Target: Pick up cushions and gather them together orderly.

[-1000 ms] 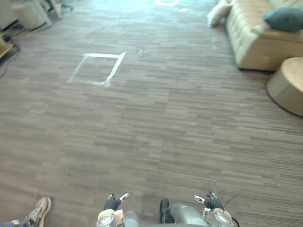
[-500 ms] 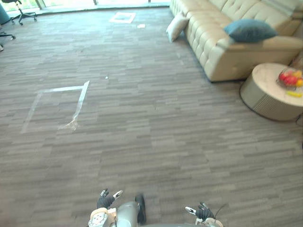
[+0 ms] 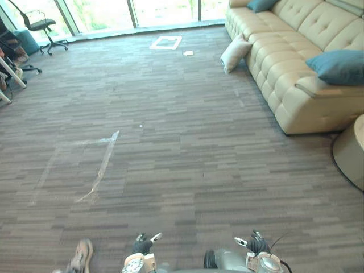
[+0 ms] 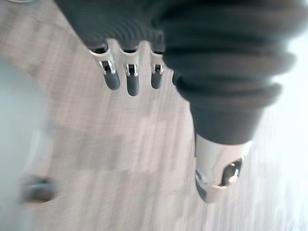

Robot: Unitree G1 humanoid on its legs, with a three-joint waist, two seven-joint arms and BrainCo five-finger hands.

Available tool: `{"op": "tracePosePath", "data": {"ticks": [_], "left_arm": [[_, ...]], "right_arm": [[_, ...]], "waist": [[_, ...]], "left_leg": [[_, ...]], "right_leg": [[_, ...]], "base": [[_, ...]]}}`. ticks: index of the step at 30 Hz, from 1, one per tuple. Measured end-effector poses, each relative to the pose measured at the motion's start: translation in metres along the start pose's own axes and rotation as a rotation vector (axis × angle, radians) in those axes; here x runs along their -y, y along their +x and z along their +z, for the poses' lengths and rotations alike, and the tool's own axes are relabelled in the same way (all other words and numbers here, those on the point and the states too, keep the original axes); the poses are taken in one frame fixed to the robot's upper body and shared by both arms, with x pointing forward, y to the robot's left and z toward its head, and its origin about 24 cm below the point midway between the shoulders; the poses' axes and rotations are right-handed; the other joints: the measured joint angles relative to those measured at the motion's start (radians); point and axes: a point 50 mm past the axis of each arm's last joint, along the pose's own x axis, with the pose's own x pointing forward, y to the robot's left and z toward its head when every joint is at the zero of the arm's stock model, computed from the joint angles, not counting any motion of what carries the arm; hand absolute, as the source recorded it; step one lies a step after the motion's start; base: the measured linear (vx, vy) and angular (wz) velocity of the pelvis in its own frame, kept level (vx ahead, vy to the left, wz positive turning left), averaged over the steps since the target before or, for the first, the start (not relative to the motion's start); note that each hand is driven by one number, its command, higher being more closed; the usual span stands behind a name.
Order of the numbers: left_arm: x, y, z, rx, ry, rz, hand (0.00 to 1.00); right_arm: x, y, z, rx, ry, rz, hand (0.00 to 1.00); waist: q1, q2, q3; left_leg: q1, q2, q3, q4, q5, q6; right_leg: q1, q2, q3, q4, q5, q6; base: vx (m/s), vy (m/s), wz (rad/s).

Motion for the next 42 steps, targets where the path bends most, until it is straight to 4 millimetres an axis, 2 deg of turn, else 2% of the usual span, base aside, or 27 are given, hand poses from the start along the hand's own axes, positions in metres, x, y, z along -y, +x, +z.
{"op": "tracePosePath", "data": {"ticks": [2,4,5,7,8,9,11,12,13,14,17,18,20,22,23,24,25,26,28,29,31,33,35,36,39,41,42], "left_arm": [[-0.005,0.000,0.005,0.031,-0.002,0.011,0.00],[-0.003,0.000,0.011,0.053,-0.007,0.004,0.00],[-0.003,0.001,0.014,0.071,-0.010,0.005,0.00],[0.003,0.000,0.014,0.075,0.004,-0.017,0.00],[0.003,0.001,0.015,0.077,0.007,-0.022,0.00],[-0.003,0.004,0.021,0.088,0.034,-0.014,0.00],[-0.007,0.006,0.024,0.089,0.068,-0.013,0.00],[-0.010,0.006,0.022,0.077,0.071,-0.005,0.00],[-0.011,0.007,0.021,0.065,0.075,0.002,0.00],[-0.011,0.008,0.023,0.064,0.087,-0.002,0.00],[-0.007,0.008,0.015,0.025,0.096,-0.010,0.00],[-0.005,0.006,0.010,0.010,0.096,-0.011,0.00],[-0.004,0.005,0.005,-0.006,0.114,-0.019,0.00],[-0.005,0.005,0.002,-0.025,0.121,-0.018,0.00],[-0.006,0.005,0.000,-0.032,0.126,-0.017,0.00],[-0.004,0.002,-0.010,-0.066,0.123,-0.020,0.00],[-0.002,0.003,-0.009,-0.064,0.111,-0.023,0.00],[0.005,0.002,-0.010,-0.067,0.092,-0.035,0.00],[0.007,0.003,-0.005,-0.052,0.073,-0.031,0.00],[0.007,0.003,-0.002,-0.041,0.044,-0.019,0.00],[0.003,0.003,0.002,-0.017,0.045,-0.010,0.00],[-0.002,0.004,0.012,0.026,0.056,-0.002,0.00],[-0.002,0.004,0.020,0.067,0.055,-0.005,0.00],[0.000,0.003,0.023,0.088,0.048,-0.009,0.00],[0.002,0.001,0.018,0.084,0.042,-0.011,0.00],[-0.002,0.001,0.019,0.093,0.035,-0.009,0.00],[-0.008,0.002,0.023,0.104,0.051,0.002,0.00]], "right_arm": [[-0.003,-0.003,-0.009,-0.027,-0.007,0.011,0.00],[-0.005,-0.002,-0.008,-0.031,-0.017,0.019,0.00],[-0.006,-0.002,-0.008,-0.035,-0.015,0.020,0.00],[-0.006,0.000,-0.010,-0.056,-0.020,0.018,0.00],[-0.007,0.000,-0.011,-0.062,-0.020,0.020,0.00],[-0.017,-0.001,-0.014,-0.075,-0.003,0.037,0.00],[-0.014,-0.006,-0.028,-0.118,0.060,0.009,0.00],[-0.014,-0.007,-0.031,-0.126,0.068,0.005,0.00],[-0.011,-0.007,-0.032,-0.124,0.089,-0.011,0.00],[-0.007,-0.007,-0.030,-0.118,0.084,-0.018,0.00],[-0.002,-0.005,-0.019,-0.055,0.072,-0.017,0.00],[-0.001,-0.006,-0.015,-0.027,0.075,-0.020,0.00],[0.000,-0.006,-0.005,0.028,0.083,-0.024,0.00],[0.005,-0.004,-0.002,0.040,0.091,-0.039,0.00],[0.005,-0.005,-0.004,0.030,0.090,-0.040,0.00],[0.016,-0.004,-0.007,0.002,0.070,-0.065,0.00],[0.021,-0.003,-0.007,-0.006,0.056,-0.073,0.00],[0.024,-0.003,-0.007,-0.011,0.049,-0.080,0.00],[0.027,-0.002,-0.005,-0.009,0.040,-0.083,0.00],[0.030,-0.002,-0.003,-0.011,0.028,-0.095,0.00],[0.023,-0.002,-0.005,-0.017,0.021,-0.079,0.00],[0.000,-0.003,-0.010,-0.031,0.003,-0.014,0.00],[-0.010,-0.003,-0.007,-0.023,-0.012,0.016,0.00],[-0.010,-0.003,-0.008,-0.026,-0.009,0.014,0.00],[-0.005,-0.005,-0.013,-0.040,-0.011,-0.003,0.00],[-0.008,-0.004,-0.015,-0.057,-0.013,0.003,0.00],[-0.016,-0.006,-0.019,-0.066,0.001,0.017,0.00]], "waist": [[0.016,-0.023,-0.005],[0.033,-0.026,0.001],[0.047,-0.035,0.005],[0.053,-0.017,0.003],[0.064,-0.024,0.001],[0.062,-0.065,-0.018],[0.045,-0.106,-0.019],[0.046,-0.111,-0.018],[0.041,-0.118,-0.016],[0.035,-0.125,-0.007],[0.028,-0.102,0.004],[0.020,-0.087,0.007],[-0.002,-0.080,0.003],[-0.023,-0.078,-0.002],[-0.030,-0.079,-0.006],[-0.041,-0.063,-0.017],[-0.033,-0.041,-0.022],[-0.022,-0.018,-0.021],[-0.028,-0.009,-0.015],[-0.019,0.018,0.001],[-0.007,0.004,0.018],[0.011,-0.041,0.012],[0.028,-0.047,0.011],[0.036,-0.039,0.015],[0.047,-0.022,0.010],[0.057,-0.035,-0.010],[0.051,-0.077,-0.022]], "left_leg": [[-0.113,0.001,0.092,-0.159,-0.072,0.007],[-0.172,-0.038,0.164,-0.425,-0.092,0.015],[-0.175,-0.087,0.176,-0.642,-0.054,0.025],[-0.206,-0.128,0.144,-0.905,0.105,0.025],[-0.196,-0.136,0.143,-0.904,0.203,0.079],[-0.191,-0.182,0.157,-0.909,0.189,0.123],[-0.159,-0.234,0.143,-0.828,0.092,0.192],[-0.139,-0.245,0.134,-0.815,0.058,0.188],[-0.092,-0.263,0.116,-0.806,0.004,0.174],[-0.034,-0.277,0.104,-0.805,-0.044,0.165],[0.186,-0.288,0.073,-0.863,-0.160,0.161],[0.247,-0.280,0.052,-0.898,-0.184,0.146],[0.363,-0.254,0.013,-0.947,-0.235,0.119],[0.470,-0.219,-0.033,-1.007,-0.289,0.115],[0.493,-0.218,-0.052,-1.029,-0.289,0.110],[0.529,-0.188,-0.113,-0.996,-0.278,0.097],[0.522,-0.163,-0.124,-0.958,-0.269,0.080],[0.471,-0.146,-0.138,-0.804,-0.214,0.038],[0.326,-0.144,-0.152,-0.470,0.032,0.008],[0.188,-0.079,-0.127,-0.153,0.118,-0.033],[0.095,-0.038,-0.076,0.002,0.026,0.007],[-0.059,-0.026,0.010,-0.058,-0.055,0.005],[-0.169,-0.017,0.068,-0.201,-0.078,-0.002],[-0.206,-0.030,0.103,-0.433,-0.072,0.002],[-0.201,-0.086,0.079,-0.895,0.040,-0.010],[-0.217,-0.109,0.069,-0.830,0.166,0.043],[-0.223,-0.125,0.108,-0.789,0.136,0.074]], "right_leg": [[0.125,-0.007,0.020,-0.114,-0.006,0.023],[0.215,-0.016,0.045,-0.180,-0.014,0.048],[0.263,-0.036,0.059,-0.199,-0.027,0.071],[0.324,-0.033,0.125,-0.220,-0.040,0.095],[0.346,-0.042,0.157,-0.219,-0.044,0.104],[0.349,-0.092,0.177,-0.196,-0.040,0.112],[0.273,-0.141,0.215,0.038,0.053,0.245],[0.251,-0.141,0.231,0.122,0.091,0.252],[0.187,-0.135,0.256,0.312,0.215,0.294],[0.094,-0.144,0.272,0.540,0.267,0.306],[-0.143,-0.162,0.216,0.836,0.137,0.201],[-0.217,-0.160,0.183,0.820,0.094,0.182],[-0.364,-0.147,0.103,0.687,0.044,0.197],[-0.456,-0.138,0.034,0.268,0.105,0.190],[-0.463,-0.137,0.020,0.156,0.139,0.190],[-0.465,-0.093,0.040,0.178,0.253,0.071],[-0.461,-0.086,0.038,0.200,0.223,0.057],[-0.446,-0.092,0.017,0.255,0.169,0.044],[-0.360,-0.094,0.019,0.245,0.097,0.045],[-0.220,-0.059,0.024,0.157,0.075,0.035],[-0.066,-0.048,0.041,0.070,0.063,0.023],[0.113,-0.072,0.057,-0.073,0.052,0.027],[0.200,-0.085,0.076,-0.155,0.020,0.064],[0.270,-0.095,0.094,-0.191,0.001,0.085],[0.362,-0.114,0.177,-0.190,-0.017,0.077],[0.384,-0.143,0.252,-0.157,-0.027,0.064],[0.363,-0.188,0.271,-0.106,-0.026,0.067]], "base": [[0.72,-0.095,-0.17],[0.70,0.001,-0.33],[0.58,0.056,-0.42],[0.78,0.164,-0.69],[0.87,0.252,-0.64],[0.79,0.247,-0.21],[0.85,0.281,0.28],[0.74,0.245,0.36],[0.70,0.194,0.28],[0.68,0.175,0.32],[0.63,0.087,0.09],[0.59,0.027,0.27],[0.71,-0.033,0.51],[0.84,-0.135,0.74],[1.08,-0.228,0.99],[0.76,-0.162,0.60],[1.14,-0.224,0.46],[0.74,-0.153,0.13],[1.01,-0.210,0.11],[1.04,-0.138,-0.17],[0.73,-0.042,-0.30],[0.69,-0.063,-0.31],[0.75,0.000,-0.42],[0.73,0.082,-0.44],[0.82,0.273,-0.56],[0.72,0.376,-0.77],[0.76,0.416,-0.50]]}}
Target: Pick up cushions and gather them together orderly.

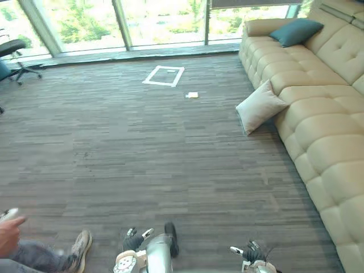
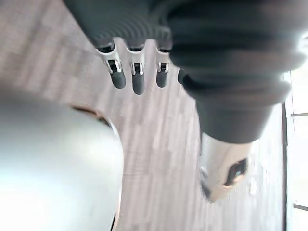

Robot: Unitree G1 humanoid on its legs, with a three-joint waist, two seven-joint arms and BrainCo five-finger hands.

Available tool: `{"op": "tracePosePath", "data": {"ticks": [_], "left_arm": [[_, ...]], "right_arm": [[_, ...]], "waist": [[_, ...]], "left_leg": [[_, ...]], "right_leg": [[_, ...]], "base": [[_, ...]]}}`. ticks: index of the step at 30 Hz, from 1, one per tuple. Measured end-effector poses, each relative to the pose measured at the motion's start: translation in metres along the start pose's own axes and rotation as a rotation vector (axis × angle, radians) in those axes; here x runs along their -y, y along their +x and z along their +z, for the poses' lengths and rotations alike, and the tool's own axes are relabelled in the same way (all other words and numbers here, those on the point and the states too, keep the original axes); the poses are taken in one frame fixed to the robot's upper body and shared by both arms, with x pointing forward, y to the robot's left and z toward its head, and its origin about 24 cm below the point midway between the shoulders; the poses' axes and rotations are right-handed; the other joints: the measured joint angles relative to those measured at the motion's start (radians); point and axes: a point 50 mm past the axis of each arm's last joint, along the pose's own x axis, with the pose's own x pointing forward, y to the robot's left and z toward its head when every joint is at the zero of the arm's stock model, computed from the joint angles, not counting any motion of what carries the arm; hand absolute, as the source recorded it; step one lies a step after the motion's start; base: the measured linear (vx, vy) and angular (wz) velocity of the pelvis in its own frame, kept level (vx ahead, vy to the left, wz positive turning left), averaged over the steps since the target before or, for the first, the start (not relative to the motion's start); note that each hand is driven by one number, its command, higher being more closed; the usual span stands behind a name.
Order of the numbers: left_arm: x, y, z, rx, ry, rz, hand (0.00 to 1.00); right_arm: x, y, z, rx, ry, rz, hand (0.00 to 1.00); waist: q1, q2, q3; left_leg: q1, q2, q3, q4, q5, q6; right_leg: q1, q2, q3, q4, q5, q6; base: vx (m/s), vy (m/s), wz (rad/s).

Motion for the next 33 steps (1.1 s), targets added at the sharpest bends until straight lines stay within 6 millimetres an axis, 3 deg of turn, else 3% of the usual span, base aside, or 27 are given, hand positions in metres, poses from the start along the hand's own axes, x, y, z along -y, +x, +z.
{"op": "tracePosePath", "data": {"ticks": [1,2,3,4,6,8,10,12,14,15,17,18,19,21,23,24,26,28,30,31,33], "left_arm": [[-0.004,0.001,0.002,0.006,0.005,0.009,0.00],[-0.004,0.002,0.003,0.005,0.010,0.011,0.00],[-0.006,0.003,0.003,-0.001,0.015,0.016,0.00],[-0.007,0.004,0.004,-0.005,0.022,0.019,0.00],[-0.006,0.004,-0.001,-0.043,0.030,0.014,0.00],[0.003,0.003,-0.006,-0.061,0.029,-0.007,0.00],[0.008,0.003,-0.007,-0.065,0.049,-0.031,0.00],[0.013,0.004,-0.005,-0.070,0.057,-0.046,0.00],[0.022,0.004,-0.006,-0.079,0.078,-0.075,0.00],[0.024,0.003,-0.007,-0.078,0.091,-0.087,0.00],[0.025,0.002,-0.010,-0.087,0.091,-0.086,0.00],[0.030,0.000,-0.012,-0.091,0.078,-0.094,0.00],[0.033,0.000,-0.012,-0.092,0.068,-0.100,0.00],[0.030,0.001,-0.009,-0.085,0.003,-0.067,0.00],[0.027,0.002,-0.002,-0.056,-0.002,-0.056,0.00],[0.021,0.003,0.003,-0.032,0.008,-0.044,0.00],[0.017,0.003,0.005,-0.014,0.010,-0.033,0.00],[0.016,0.002,0.006,0.004,0.005,-0.031,0.00],[0.019,0.002,0.008,0.015,-0.009,-0.033,0.00],[0.019,0.002,0.008,0.021,-0.011,-0.032,0.00],[0.017,0.001,0.007,0.023,-0.015,-0.030,0.00]], "right_arm": [[0.001,-0.002,-0.006,-0.013,0.008,-0.004,0.00],[-0.002,-0.003,-0.010,-0.026,0.022,-0.001,0.00],[-0.003,-0.005,-0.014,-0.035,0.055,-0.008,0.00],[-0.003,-0.005,-0.012,-0.027,0.064,-0.010,0.00],[0.002,-0.004,-0.008,0.000,0.062,-0.017,0.00],[0.011,-0.005,0.000,0.046,0.071,-0.042,0.00],[0.013,-0.006,0.007,0.088,0.080,-0.048,0.00],[0.015,-0.006,0.012,0.113,0.090,-0.053,0.00],[0.018,-0.005,0.012,0.113,0.103,-0.067,0.00],[0.018,-0.005,0.012,0.104,0.101,-0.069,0.00],[0.018,-0.005,0.011,0.097,0.098,-0.067,0.00],[0.023,-0.004,0.015,0.108,0.079,-0.071,0.00],[0.024,-0.004,0.019,0.122,0.068,-0.069,0.00],[0.018,-0.001,0.029,0.146,0.047,-0.049,0.00],[0.008,0.001,0.032,0.139,0.021,-0.017,0.00],[0.000,0.001,0.030,0.130,0.005,0.007,0.00],[-0.010,0.000,0.028,0.125,-0.017,0.040,0.00],[-0.013,0.000,0.029,0.128,-0.033,0.055,0.00],[-0.016,0.000,0.028,0.123,-0.033,0.062,0.00],[-0.016,-0.001,0.025,0.114,-0.032,0.061,0.00],[-0.017,-0.001,0.024,0.115,-0.043,0.064,0.00]], "waist": [[-0.003,-0.033,-0.010],[-0.003,-0.044,-0.008],[-0.005,-0.056,-0.006],[-0.013,-0.065,-0.002],[-0.020,-0.058,0.012],[-0.029,-0.023,0.022],[-0.055,-0.009,0.015],[-0.066,-0.020,0.022],[-0.073,-0.021,0.023],[-0.075,-0.031,0.024],[-0.088,-0.027,0.013],[-0.088,0.002,0.004],[-0.088,0.029,0.005],[-0.083,0.068,0.028],[-0.074,0.061,0.059],[-0.058,0.035,0.070],[-0.050,0.009,0.060],[-0.045,0.023,0.053],[-0.014,0.027,0.054],[-0.007,0.027,0.054],[-0.003,0.029,0.050]], "left_leg": [[-0.006,-0.023,0.024,0.066,-0.069,0.034],[0.008,-0.049,0.033,0.117,-0.133,0.054],[0.040,-0.079,0.037,0.125,-0.179,0.063],[0.094,-0.113,0.036,0.115,-0.217,0.059],[0.239,-0.158,0.028,0.065,-0.269,0.061],[0.412,-0.171,-0.006,-0.049,-0.314,0.054],[0.515,-0.171,-0.052,-0.127,-0.332,0.043],[0.617,-0.171,-0.088,-0.189,-0.341,0.037],[0.711,-0.170,-0.121,-0.256,-0.357,0.011],[0.767,-0.175,-0.151,-0.261,-0.374,-0.019],[0.794,-0.160,-0.189,-0.216,-0.381,-0.030],[0.768,-0.119,-0.204,-0.105,-0.376,-0.036],[0.690,-0.087,-0.209,0.082,-0.346,-0.080],[0.487,-0.006,-0.209,0.538,-0.138,-0.156],[0.373,0.056,-0.174,0.786,-0.158,-0.119],[0.318,0.068,-0.149,0.802,-0.184,-0.087],[0.221,0.075,-0.108,0.731,-0.216,-0.073],[0.124,0.067,-0.111,0.547,-0.248,-0.062],[0.091,0.019,-0.143,0.299,-0.254,-0.086],[0.084,-0.012,-0.195,0.161,-0.236,-0.107],[0.071,-0.024,-0.234,0.055,-0.184,-0.077]], "right_leg": [[-0.041,-0.040,0.028,0.096,0.031,0.052],[-0.086,-0.060,0.062,0.229,0.099,0.127],[-0.138,-0.066,0.098,0.369,0.189,0.155],[-0.227,-0.062,0.137,0.578,0.300,0.215],[-0.372,-0.042,0.112,0.880,0.270,0.220],[-0.542,0.009,-0.018,0.959,0.134,0.146],[-0.666,0.036,-0.155,0.859,0.061,0.139],[-0.753,0.049,-0.275,0.615,0.047,0.104],[-0.789,0.062,-0.360,0.319,0.122,0.066],[-0.797,0.068,-0.366,0.177,0.184,0.013],[-0.794,0.072,-0.348,0.225,0.309,-0.084],[-0.786,0.084,-0.368,0.285,0.250,-0.090],[-0.765,0.107,-0.379,0.299,0.197,-0.097],[-0.674,0.170,-0.352,0.269,0.134,-0.117],[-0.523,0.222,-0.295,0.201,0.105,-0.133],[-0.416,0.228,-0.240,0.135,0.100,-0.137],[-0.324,0.227,-0.169,0.042,0.096,-0.130],[-0.238,0.231,-0.074,-0.027,0.090,-0.119],[-0.183,0.216,0.019,-0.057,0.070,-0.086],[-0.158,0.205,0.062,-0.065,0.050,-0.061],[-0.108,0.197,0.127,-0.064,-0.011,-0.034]], "base": [[0.75,0.418,-0.23],[0.88,0.501,-0.07],[0.70,0.413,0.06],[0.66,0.382,0.16],[0.60,0.305,0.10],[0.63,0.256,0.19],[0.57,0.132,0.63],[0.66,0.063,0.70],[0.92,-0.023,0.78],[0.84,-0.064,0.78],[0.80,-0.132,0.60],[1.04,-0.216,0.41],[0.84,-0.195,0.13],[0.80,-0.174,-0.40],[0.82,-0.142,-0.93],[0.67,-0.097,-1.03],[0.59,-0.053,-1.03],[0.57,0.062,-1.23],[0.54,0.164,-1.44],[0.54,0.244,-1.41],[0.58,0.292,-1.33]]}}
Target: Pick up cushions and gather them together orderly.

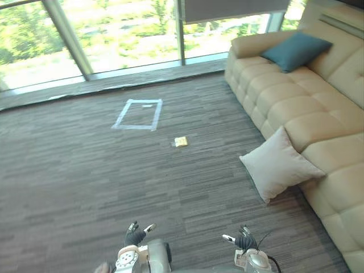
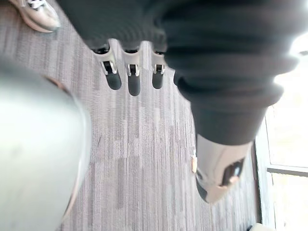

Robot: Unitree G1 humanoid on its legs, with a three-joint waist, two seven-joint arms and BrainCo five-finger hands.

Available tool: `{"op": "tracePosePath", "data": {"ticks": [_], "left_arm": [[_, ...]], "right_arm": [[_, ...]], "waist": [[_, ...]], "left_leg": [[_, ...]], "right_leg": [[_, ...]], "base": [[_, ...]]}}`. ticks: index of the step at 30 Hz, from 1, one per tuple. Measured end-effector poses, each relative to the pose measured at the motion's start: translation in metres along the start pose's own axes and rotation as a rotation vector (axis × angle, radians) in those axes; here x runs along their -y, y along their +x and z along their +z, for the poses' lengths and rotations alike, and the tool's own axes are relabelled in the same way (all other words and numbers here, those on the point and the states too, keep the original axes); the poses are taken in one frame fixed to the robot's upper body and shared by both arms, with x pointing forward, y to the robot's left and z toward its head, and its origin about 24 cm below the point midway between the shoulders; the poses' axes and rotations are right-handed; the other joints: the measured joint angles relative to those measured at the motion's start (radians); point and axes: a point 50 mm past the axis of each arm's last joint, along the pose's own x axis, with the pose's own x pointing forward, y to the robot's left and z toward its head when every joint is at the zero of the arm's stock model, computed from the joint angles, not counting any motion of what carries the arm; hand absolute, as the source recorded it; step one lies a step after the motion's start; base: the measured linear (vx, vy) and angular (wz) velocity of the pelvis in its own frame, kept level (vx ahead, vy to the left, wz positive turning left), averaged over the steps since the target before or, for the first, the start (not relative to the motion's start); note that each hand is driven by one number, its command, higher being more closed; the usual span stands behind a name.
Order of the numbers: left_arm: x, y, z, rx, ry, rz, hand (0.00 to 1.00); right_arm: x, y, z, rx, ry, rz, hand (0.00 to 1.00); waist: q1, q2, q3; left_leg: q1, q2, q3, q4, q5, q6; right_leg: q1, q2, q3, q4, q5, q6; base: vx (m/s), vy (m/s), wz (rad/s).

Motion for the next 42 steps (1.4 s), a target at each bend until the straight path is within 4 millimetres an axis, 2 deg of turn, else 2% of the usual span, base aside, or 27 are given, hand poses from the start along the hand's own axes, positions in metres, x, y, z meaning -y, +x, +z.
{"op": "tracePosePath", "data": {"ticks": [1,2,4,5,6,7,8,9,11,14,16,17,18,19,20,22,24,25,27,32,33,35,36,38,40,41,42], "left_arm": [[-0.001,-0.002,-0.004,-0.010,0.001,-0.001,0.00],[-0.008,-0.001,-0.004,-0.015,0.012,0.014,0.00],[-0.017,0.000,-0.003,-0.014,0.034,0.031,0.00],[-0.021,0.001,-0.003,-0.014,0.042,0.040,0.00],[-0.022,0.001,-0.002,-0.015,0.046,0.043,0.00],[-0.021,0.002,-0.003,-0.029,0.047,0.041,0.00],[-0.018,0.002,-0.006,-0.043,0.044,0.037,0.00],[-0.017,0.002,-0.010,-0.064,0.048,0.034,0.00],[-0.014,0.002,-0.013,-0.084,0.058,0.025,0.00],[-0.006,0.005,-0.011,-0.093,0.101,-0.011,0.00],[-0.004,0.005,-0.014,-0.106,0.135,-0.031,0.00],[-0.005,0.005,-0.015,-0.111,0.154,-0.038,0.00],[-0.007,0.004,-0.017,-0.122,0.160,-0.039,0.00],[-0.002,0.003,-0.021,-0.136,0.151,-0.051,0.00],[0.001,0.003,-0.021,-0.135,0.144,-0.055,0.00],[0.004,0.003,-0.019,-0.124,0.123,-0.060,0.00],[0.007,0.003,-0.016,-0.105,0.075,-0.050,0.00],[0.006,0.003,-0.013,-0.090,0.050,-0.037,0.00],[0.005,0.003,-0.009,-0.067,0.049,-0.036,0.00],[0.004,0.001,-0.003,-0.023,0.027,-0.028,0.00],[0.002,0.002,-0.002,-0.018,0.022,-0.021,0.00],[0.002,0.001,-0.006,-0.033,0.012,-0.014,0.00],[-0.003,0.003,-0.003,-0.032,0.015,-0.002,0.00],[-0.012,0.004,-0.002,-0.031,0.026,0.019,0.00],[-0.014,0.005,-0.003,-0.041,0.033,0.024,0.00],[-0.014,0.006,-0.005,-0.054,0.035,0.023,0.00],[-0.014,0.005,-0.006,-0.056,0.036,0.023,0.00]], "right_arm": [[0.003,-0.002,-0.004,-0.010,-0.013,-0.003,0.00],[-0.001,-0.003,-0.008,-0.024,-0.012,0.006,0.00],[-0.009,-0.008,-0.019,-0.047,-0.005,0.028,0.00],[-0.013,-0.009,-0.019,-0.046,-0.009,0.043,0.00],[-0.015,-0.008,-0.015,-0.036,-0.012,0.051,0.00],[-0.014,-0.007,-0.012,-0.021,-0.011,0.052,0.00],[-0.013,-0.007,-0.008,-0.003,-0.010,0.049,0.00],[-0.013,-0.007,-0.007,0.006,-0.007,0.048,0.00],[-0.013,-0.006,-0.001,0.026,-0.007,0.050,0.00],[-0.011,-0.003,0.001,0.028,-0.017,0.044,0.00],[-0.006,0.000,0.006,0.035,-0.020,0.026,0.00],[-0.003,0.002,0.006,0.029,-0.024,0.018,0.00],[0.001,0.003,0.005,0.021,-0.034,0.012,0.00],[0.010,0.004,0.005,0.013,-0.047,-0.010,0.00],[0.015,0.004,0.002,0.001,-0.040,-0.028,0.00],[0.027,0.003,0.002,-0.003,-0.006,-0.070,0.00],[0.026,0.004,0.002,-0.001,-0.021,-0.062,0.00],[0.028,0.004,0.003,-0.002,-0.024,-0.069,0.00],[0.026,0.003,0.000,-0.015,-0.020,-0.067,0.00],[0.026,0.001,-0.006,-0.031,-0.004,-0.071,0.00],[0.024,0.000,-0.009,-0.039,-0.004,-0.067,0.00],[0.026,-0.002,-0.013,-0.048,-0.026,-0.063,0.00],[0.020,-0.002,-0.015,-0.059,-0.029,-0.047,0.00],[0.010,-0.005,-0.021,-0.070,-0.019,-0.023,0.00],[0.008,-0.007,-0.024,-0.078,-0.017,-0.017,0.00],[0.007,-0.007,-0.022,-0.070,-0.031,-0.005,0.00],[0.007,-0.006,-0.021,-0.066,-0.031,-0.006,0.00]], "waist": [[-0.002,0.012,-0.013],[-0.001,-0.007,-0.032],[-0.002,-0.074,-0.068],[0.003,-0.090,-0.071],[0.000,-0.094,-0.066],[-0.002,-0.077,-0.054],[0.001,-0.070,-0.048],[0.000,-0.050,-0.040],[-0.005,-0.041,-0.041],[-0.014,-0.044,-0.040],[-0.030,-0.038,-0.034],[-0.044,-0.041,-0.029],[-0.056,-0.042,-0.028],[-0.059,-0.016,-0.027],[-0.057,-0.006,-0.023],[-0.073,0.006,-0.006],[-0.067,0.020,0.011],[-0.057,0.033,0.024],[-0.052,0.023,0.030],[-0.029,0.010,0.024],[-0.024,-0.003,0.018],[-0.022,0.006,0.008],[-0.015,-0.014,0.000],[-0.014,-0.061,-0.021],[-0.001,-0.073,-0.028],[0.002,-0.070,-0.027],[0.002,-0.070,-0.027]], "left_leg": [[-0.001,0.008,-0.005,-0.009,0.077,0.047],[0.001,0.005,0.011,0.043,0.072,0.028],[0.022,-0.008,0.094,0.060,-0.007,0.044],[0.040,-0.009,0.131,0.073,-0.032,0.063],[0.072,-0.008,0.157,0.073,-0.055,0.089],[0.129,-0.007,0.170,0.055,-0.081,0.092],[0.184,-0.002,0.179,0.028,-0.112,0.077],[0.257,0.004,0.220,-0.007,-0.134,0.077],[0.341,0.015,0.266,-0.063,-0.147,0.072],[0.436,0.017,0.318,-0.182,-0.135,0.051],[0.492,0.011,0.332,-0.245,-0.125,0.034],[0.526,0.003,0.328,-0.263,-0.121,0.026],[0.545,-0.001,0.324,-0.270,-0.121,0.022],[0.572,0.015,0.321,-0.276,-0.108,0.000],[0.579,0.022,0.321,-0.269,-0.081,-0.044],[0.541,0.033,0.304,-0.100,-0.059,-0.061],[0.390,0.123,0.262,0.291,-0.009,-0.041],[0.323,0.171,0.255,0.472,-0.036,-0.031],[0.249,0.181,0.243,0.549,-0.073,-0.019],[0.139,0.093,0.194,0.152,-0.105,-0.003],[0.135,0.040,0.134,0.012,-0.073,-0.006],[0.151,0.025,0.083,-0.118,0.042,0.004],[0.163,0.016,0.117,-0.103,0.068,0.018],[0.183,-0.001,0.167,-0.108,0.025,0.037],[0.229,-0.004,0.236,-0.101,-0.019,0.054],[0.281,-0.002,0.292,-0.114,-0.036,0.075],[0.290,-0.001,0.301,-0.119,-0.039,0.078]], "right_leg": [[0.022,0.008,0.045,0.017,-0.029,0.026],[0.023,-0.009,0.087,0.057,-0.058,0.049],[-0.055,-0.057,0.112,0.205,-0.069,0.081],[-0.094,-0.062,0.115,0.305,-0.058,0.110],[-0.137,-0.066,0.103,0.415,-0.024,0.160],[-0.189,-0.071,0.077,0.533,-0.005,0.198],[-0.220,-0.075,0.034,0.610,-0.014,0.202],[-0.280,-0.097,-0.050,0.687,-0.039,0.184],[-0.372,-0.126,-0.217,0.694,-0.066,0.141],[-0.487,-0.158,-0.460,0.505,-0.055,0.127],[-0.528,-0.136,-0.511,0.318,0.039,0.098],[-0.532,-0.117,-0.500,0.224,0.130,0.071],[-0.518,-0.104,-0.483,0.192,0.232,0.017],[-0.486,-0.088,-0.491,0.196,0.232,-0.011],[-0.481,-0.095,-0.490,0.214,0.207,-0.012],[-0.444,-0.101,-0.489,0.226,0.152,-0.011],[-0.361,-0.070,-0.462,0.168,0.139,-0.024],[-0.307,-0.046,-0.438,0.141,0.126,-0.035],[-0.240,-0.042,-0.391,0.129,0.097,-0.037],[-0.174,-0.058,-0.221,0.088,0.068,0.007],[-0.159,-0.078,-0.170,0.086,0.051,0.038],[-0.144,-0.075,-0.118,0.093,0.021,0.089],[-0.143,-0.088,-0.081,0.108,0.006,0.111],[-0.151,-0.125,-0.055,0.117,0.011,0.124],[-0.182,-0.141,-0.024,0.191,0.012,0.135],[-0.243,-0.145,-0.009,0.337,0.024,0.169],[-0.262,-0.146,-0.013,0.381,0.025,0.175]], "base": [[0.65,0.361,-1.22],[0.66,0.352,-1.01],[0.62,0.315,-0.93],[0.67,0.358,-1.03],[0.58,0.326,-1.03],[0.43,0.246,-1.01],[0.35,0.221,-1.20],[0.30,0.187,-1.14],[0.25,0.149,-0.80],[0.24,0.099,-0.37],[0.40,0.032,-0.10],[0.44,-0.022,0.09],[0.50,-0.048,0.00],[0.48,-0.062,-0.08],[0.45,-0.080,-0.09],[0.41,-0.174,-0.11],[0.36,-0.101,-0.35],[0.29,-0.019,-0.63],[0.25,-0.016,-0.77],[0.30,0.113,-1.03],[0.49,0.321,-1.17],[0.46,0.350,-0.95],[0.38,0.325,-0.77],[0.34,0.296,-0.70],[0.29,0.263,-1.02],[0.18,0.191,-1.04],[0.11,0.128,-0.96]]}}
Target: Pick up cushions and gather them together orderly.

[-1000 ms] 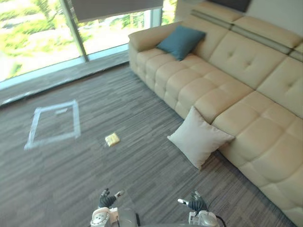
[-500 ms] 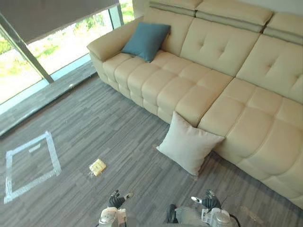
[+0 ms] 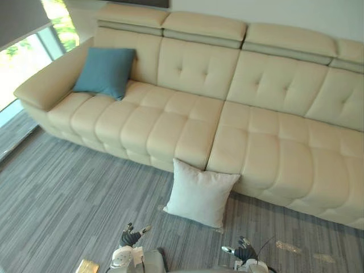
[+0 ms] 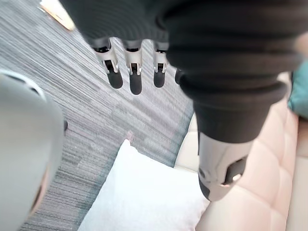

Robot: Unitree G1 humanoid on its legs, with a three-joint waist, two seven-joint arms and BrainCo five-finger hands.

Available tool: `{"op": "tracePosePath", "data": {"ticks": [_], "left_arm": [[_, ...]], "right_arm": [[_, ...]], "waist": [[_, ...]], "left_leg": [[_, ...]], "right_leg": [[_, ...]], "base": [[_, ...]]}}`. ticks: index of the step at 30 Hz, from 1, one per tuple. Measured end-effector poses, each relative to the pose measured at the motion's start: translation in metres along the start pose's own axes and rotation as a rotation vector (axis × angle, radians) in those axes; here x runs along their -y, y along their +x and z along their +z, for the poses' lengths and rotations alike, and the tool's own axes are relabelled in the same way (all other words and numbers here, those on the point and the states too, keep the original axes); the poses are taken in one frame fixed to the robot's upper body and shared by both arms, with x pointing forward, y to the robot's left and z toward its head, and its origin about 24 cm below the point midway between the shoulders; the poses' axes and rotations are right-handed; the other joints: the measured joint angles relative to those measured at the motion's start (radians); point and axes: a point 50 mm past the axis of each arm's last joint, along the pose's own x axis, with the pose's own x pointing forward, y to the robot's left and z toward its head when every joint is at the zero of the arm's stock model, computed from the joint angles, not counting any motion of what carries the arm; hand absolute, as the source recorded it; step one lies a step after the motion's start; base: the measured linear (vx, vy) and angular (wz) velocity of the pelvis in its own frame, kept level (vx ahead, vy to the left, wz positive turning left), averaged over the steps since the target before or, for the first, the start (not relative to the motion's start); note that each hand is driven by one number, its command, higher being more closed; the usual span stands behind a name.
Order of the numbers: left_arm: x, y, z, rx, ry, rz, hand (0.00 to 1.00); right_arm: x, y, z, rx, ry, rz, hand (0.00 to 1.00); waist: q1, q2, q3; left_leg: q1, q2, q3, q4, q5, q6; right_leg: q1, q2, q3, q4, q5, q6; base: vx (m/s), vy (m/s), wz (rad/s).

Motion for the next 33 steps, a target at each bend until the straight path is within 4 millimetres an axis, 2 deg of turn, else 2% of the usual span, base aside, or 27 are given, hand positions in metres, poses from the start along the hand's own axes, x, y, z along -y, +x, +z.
{"op": "tracePosePath", "data": {"ticks": [2,4,5,7,9,10,11,13,15,16,18,19,20,22,23,24,26,27,29,33], "left_arm": [[0.000,0.000,-0.002,-0.010,0.002,-0.001,0.00],[0.001,0.001,-0.003,-0.018,0.006,-0.003,0.00],[0.002,0.001,-0.003,-0.018,0.014,-0.009,0.00],[0.003,0.001,-0.003,-0.017,0.022,-0.014,0.00],[0.003,0.001,-0.003,-0.022,0.043,-0.021,0.00],[0.006,0.001,-0.003,-0.027,0.053,-0.034,0.00],[0.012,0.000,-0.007,-0.043,0.056,-0.051,0.00],[0.025,-0.002,-0.012,-0.057,0.051,-0.085,0.00],[0.028,-0.003,-0.012,-0.057,0.047,-0.093,0.00],[0.028,-0.003,-0.012,-0.056,0.049,-0.093,0.00],[0.027,-0.001,-0.006,-0.038,0.061,-0.093,0.00],[0.029,0.000,-0.002,-0.022,0.065,-0.097,0.00],[0.029,0.000,0.000,-0.014,0.063,-0.098,0.00],[0.030,0.001,0.003,-0.002,0.060,-0.099,0.00],[0.031,0.001,0.004,0.001,0.058,-0.101,0.00],[0.031,0.001,0.005,0.006,0.058,-0.101,0.00],[0.032,0.001,0.005,0.008,0.056,-0.103,0.00],[0.033,0.001,0.005,0.007,0.054,-0.104,0.00],[0.030,0.001,0.004,0.001,0.063,-0.098,0.00],[0.031,0.001,0.002,-0.009,0.067,-0.103,0.00]], "right_arm": [[0.001,0.001,0.002,0.009,0.001,-0.003,0.00],[0.002,0.001,0.004,0.015,-0.002,-0.005,0.00],[0.004,0.001,0.004,0.019,-0.005,-0.010,0.00],[0.007,0.001,0.006,0.024,-0.009,-0.017,0.00],[0.007,0.001,0.004,0.021,-0.008,-0.018,0.00],[0.008,0.002,0.006,0.025,-0.002,-0.021,0.00],[0.014,0.003,0.007,0.024,-0.005,-0.039,0.00],[0.025,0.004,0.009,0.027,0.008,-0.074,0.00],[0.027,0.004,0.009,0.026,0.019,-0.083,0.00],[0.027,0.004,0.009,0.026,0.026,-0.084,0.00],[0.023,0.004,0.008,0.022,0.037,-0.077,0.00],[0.022,0.003,0.006,0.017,0.038,-0.074,0.00],[0.021,0.003,0.004,0.012,0.036,-0.071,0.00],[0.020,0.002,0.003,0.009,0.035,-0.071,0.00],[0.020,0.002,0.004,0.010,0.037,-0.071,0.00],[0.020,0.002,0.004,0.010,0.040,-0.071,0.00],[0.021,0.002,0.003,0.008,0.054,-0.074,0.00],[0.021,0.003,0.003,0.004,0.054,-0.074,0.00],[0.015,0.002,-0.001,-0.010,0.065,-0.064,0.00],[0.012,0.000,-0.006,-0.023,0.078,-0.064,0.00]], "waist": [[-0.006,0.002,0.001],[-0.007,0.004,0.001],[-0.009,0.008,0.001],[-0.008,0.010,0.001],[-0.011,0.007,0.000],[-0.016,0.014,0.000],[-0.018,0.043,-0.009],[-0.022,0.084,-0.014],[-0.023,0.090,-0.015],[-0.023,0.087,-0.013],[-0.026,0.067,-0.001],[-0.023,0.060,0.004],[-0.018,0.059,0.005],[-0.012,0.057,0.005],[-0.012,0.057,0.005],[-0.012,0.057,0.006],[-0.010,0.056,0.006],[-0.005,0.054,0.005],[-0.011,0.024,-0.013],[-0.012,0.014,-0.023]], "left_leg": [[0.042,0.008,0.038,-0.007,-0.028,-0.005],[0.074,0.025,0.052,-0.025,-0.035,-0.011],[0.086,0.039,0.051,-0.039,-0.035,-0.023],[0.098,0.052,0.051,-0.065,-0.033,-0.042],[0.105,0.045,0.044,-0.076,-0.021,-0.082],[0.112,0.041,0.019,-0.076,-0.023,-0.097],[0.117,0.049,-0.011,-0.095,-0.008,-0.101],[0.135,0.064,-0.030,-0.140,0.010,-0.129],[0.139,0.077,-0.032,-0.147,0.037,-0.140],[0.132,0.088,-0.032,-0.124,0.039,-0.144],[0.085,0.120,-0.050,0.020,0.039,-0.144],[0.039,0.150,-0.065,0.153,0.041,-0.141],[0.004,0.171,-0.074,0.235,0.038,-0.131],[-0.027,0.181,-0.083,0.295,0.015,-0.110],[-0.037,0.168,-0.083,0.271,0.004,-0.113],[-0.045,0.155,-0.084,0.234,-0.005,-0.099],[-0.040,0.101,-0.117,0.066,0.007,-0.096],[-0.026,0.078,-0.137,0.020,0.007,-0.118],[0.010,0.039,-0.110,-0.032,0.021,-0.099],[0.066,0.001,-0.097,-0.096,0.026,-0.089]], "right_leg": [[-0.082,-0.012,-0.055,0.141,-0.021,0.023],[-0.124,-0.042,-0.178,0.150,-0.040,0.007],[-0.142,-0.052,-0.250,0.116,-0.041,0.002],[-0.166,-0.065,-0.329,0.032,-0.032,-0.010],[-0.177,-0.075,-0.358,-0.115,0.053,-0.036],[-0.163,-0.070,-0.368,-0.126,0.100,-0.053],[-0.149,-0.058,-0.382,-0.138,0.097,-0.058],[-0.148,-0.038,-0.398,-0.129,0.075,-0.075],[-0.142,-0.024,-0.407,-0.131,0.059,-0.086],[-0.131,-0.020,-0.416,-0.138,0.054,-0.091],[-0.089,-0.017,-0.432,-0.157,0.044,-0.098],[-0.055,-0.008,-0.438,-0.174,0.041,-0.103],[-0.035,-0.002,-0.436,-0.184,0.036,-0.108],[-0.025,-0.001,-0.420,-0.187,0.028,-0.106],[-0.023,-0.002,-0.403,-0.188,0.024,-0.100],[-0.026,-0.005,-0.392,-0.187,0.024,-0.099],[-0.029,-0.014,-0.367,-0.173,0.019,-0.080],[-0.036,-0.018,-0.342,-0.153,0.008,-0.063],[-0.034,-0.038,-0.310,-0.191,0.019,-0.039],[0.015,-0.062,-0.303,-0.253,0.036,-0.018]], "base": [[0.08,0.099,-0.60],[0.11,0.033,-0.33],[0.08,-0.038,-0.12],[0.08,-0.102,-0.05],[0.15,-0.197,0.05],[0.19,-0.206,0.17],[0.22,-0.255,0.17],[0.19,-0.199,0.16],[0.14,-0.185,0.09],[0.10,-0.193,0.11],[0.06,-0.172,0.19],[0.02,-0.129,0.12],[0.02,-0.093,0.01],[0.02,0.007,-0.23],[0.06,0.062,-0.32],[0.08,0.084,-0.31],[0.12,0.182,-0.40],[0.13,0.235,-0.36],[0.17,0.210,-0.21],[0.15,0.120,-0.10]]}}
